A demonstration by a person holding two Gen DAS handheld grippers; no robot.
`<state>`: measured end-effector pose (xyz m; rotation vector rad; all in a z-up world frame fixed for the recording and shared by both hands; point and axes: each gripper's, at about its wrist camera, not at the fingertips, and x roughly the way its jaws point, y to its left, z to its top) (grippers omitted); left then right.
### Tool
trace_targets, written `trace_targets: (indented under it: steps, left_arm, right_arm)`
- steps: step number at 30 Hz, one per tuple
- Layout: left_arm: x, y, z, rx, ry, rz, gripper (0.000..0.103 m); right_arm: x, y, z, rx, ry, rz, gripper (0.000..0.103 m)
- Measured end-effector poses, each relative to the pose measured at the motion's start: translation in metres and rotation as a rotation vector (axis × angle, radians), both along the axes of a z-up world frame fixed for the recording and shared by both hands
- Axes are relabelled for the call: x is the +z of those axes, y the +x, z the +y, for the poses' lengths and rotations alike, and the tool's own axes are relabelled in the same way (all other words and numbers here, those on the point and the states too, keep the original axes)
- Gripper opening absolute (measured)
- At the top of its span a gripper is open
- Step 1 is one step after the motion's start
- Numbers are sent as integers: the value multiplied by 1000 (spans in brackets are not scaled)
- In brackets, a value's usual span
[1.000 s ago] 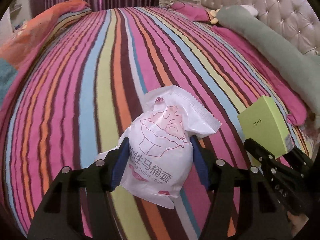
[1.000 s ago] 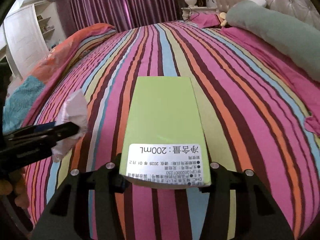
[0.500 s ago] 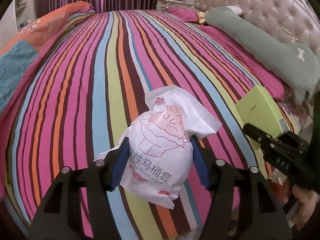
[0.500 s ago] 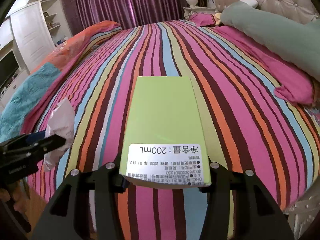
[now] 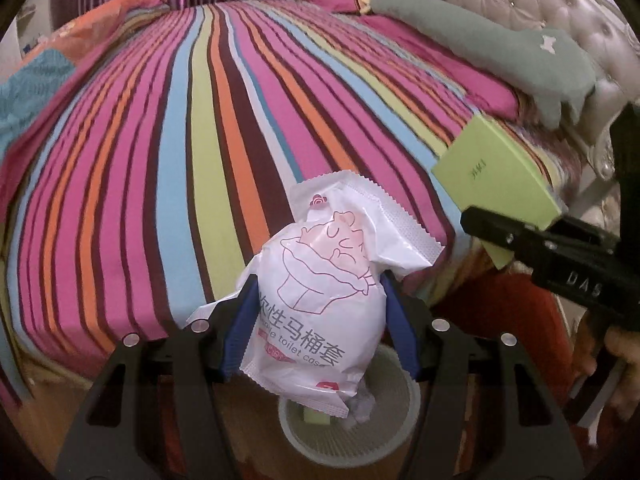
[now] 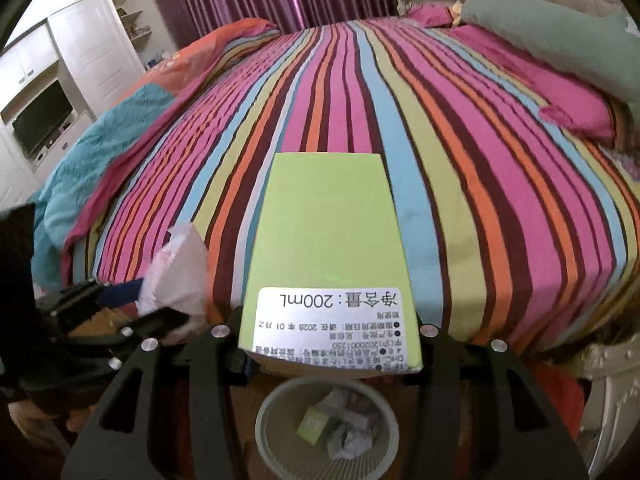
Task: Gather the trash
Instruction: 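Carry the white bag and green box down over the wastebasket, then open both tools to drop the bag and green box into the wastebasket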
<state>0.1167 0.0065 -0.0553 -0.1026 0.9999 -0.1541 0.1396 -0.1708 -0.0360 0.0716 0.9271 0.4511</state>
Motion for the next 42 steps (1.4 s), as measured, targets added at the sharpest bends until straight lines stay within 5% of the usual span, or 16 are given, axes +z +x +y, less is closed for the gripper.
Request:
trace_targets:
  steps: [15, 28, 42]
  left_arm:
    - [-92, -50, -35, -26, 12, 245, 59]
    - [-157, -39, -41, -28, 29, 528, 59]
    - [-227, -23, -38, 39, -51, 782, 59]
  right_arm:
    - [-83, -45, -3, 2, -71, 269, 46]
    - [-159, -23, 0, -37, -36, 630, 46]
    - [-234, -20, 0, -125, -21, 927, 46]
